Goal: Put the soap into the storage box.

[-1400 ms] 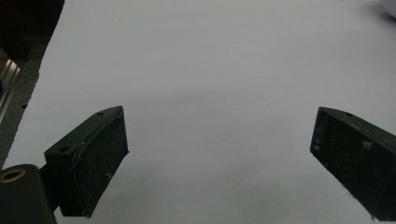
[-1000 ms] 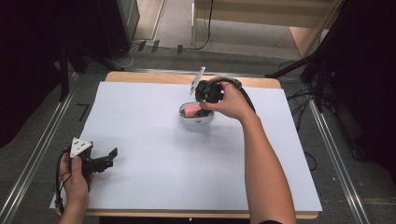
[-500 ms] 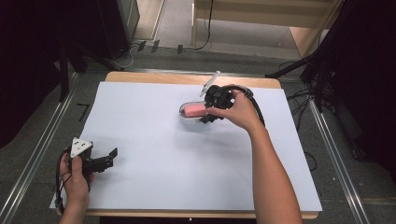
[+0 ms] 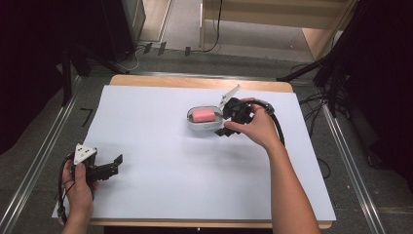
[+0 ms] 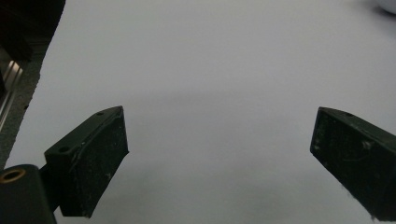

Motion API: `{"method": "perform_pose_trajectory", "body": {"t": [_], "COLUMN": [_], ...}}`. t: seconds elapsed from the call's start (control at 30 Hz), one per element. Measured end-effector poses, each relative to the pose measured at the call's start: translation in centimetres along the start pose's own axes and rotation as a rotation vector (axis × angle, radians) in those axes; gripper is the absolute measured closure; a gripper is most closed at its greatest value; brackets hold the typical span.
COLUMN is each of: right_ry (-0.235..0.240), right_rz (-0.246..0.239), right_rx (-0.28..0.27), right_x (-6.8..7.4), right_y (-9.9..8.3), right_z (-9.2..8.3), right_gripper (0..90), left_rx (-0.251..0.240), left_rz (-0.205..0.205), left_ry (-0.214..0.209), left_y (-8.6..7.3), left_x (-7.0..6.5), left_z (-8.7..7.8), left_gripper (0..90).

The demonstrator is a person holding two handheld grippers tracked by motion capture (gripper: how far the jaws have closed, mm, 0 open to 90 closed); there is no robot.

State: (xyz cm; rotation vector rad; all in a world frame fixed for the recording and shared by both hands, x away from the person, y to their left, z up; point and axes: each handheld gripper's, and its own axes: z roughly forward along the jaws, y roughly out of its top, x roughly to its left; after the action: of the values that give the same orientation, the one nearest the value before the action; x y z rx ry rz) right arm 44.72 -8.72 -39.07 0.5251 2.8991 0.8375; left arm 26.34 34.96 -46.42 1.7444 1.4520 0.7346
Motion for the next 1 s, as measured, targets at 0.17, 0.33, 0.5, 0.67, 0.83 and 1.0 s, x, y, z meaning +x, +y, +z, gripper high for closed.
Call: {"method": "perform_pose_trajectory", "body": {"t": [0.17, 0.33, 0.5, 0.67, 0.83, 1.0], "right_ry": [0.003, 0.003, -0.005, 0.011, 0.0, -0.029], "right_rz": [0.03, 0.065, 0.095, 0.126, 0.12, 0.135], "right_rx": [-0.03, -0.045, -0.072, -0.089, -0.103, -0.137], "right_x": [0.4, 0.9, 1.4, 1.9, 2.5, 3.2], "right_y": [-1.5, -2.8, -3.9, -4.9, -6.1, -7.2], "right_z": [0.1, 0.2, 0.2, 0.1, 0.3, 0.1], "right_gripper": [26.4, 25.8, 24.2, 24.5, 24.1, 23.2], "left_rx": [0.0, -0.001, -0.001, -0.001, 0.001, -0.001], "left_rz": [0.0, 0.001, 0.004, 0.002, 0.003, 0.004], "left_ry": [0.0, -0.001, -0.001, -0.001, -0.001, -0.001], "left_y": [0.0, 0.0, 0.0, 0.0, 0.0, 0.0], "left_x": [0.0, 0.0, 0.0, 0.0, 0.0, 0.0], "left_z": [0.0, 0.0, 0.0, 0.0, 0.0, 0.0], "left_gripper": [4.6, 4.6, 4.6, 4.6, 4.7, 4.6]}}
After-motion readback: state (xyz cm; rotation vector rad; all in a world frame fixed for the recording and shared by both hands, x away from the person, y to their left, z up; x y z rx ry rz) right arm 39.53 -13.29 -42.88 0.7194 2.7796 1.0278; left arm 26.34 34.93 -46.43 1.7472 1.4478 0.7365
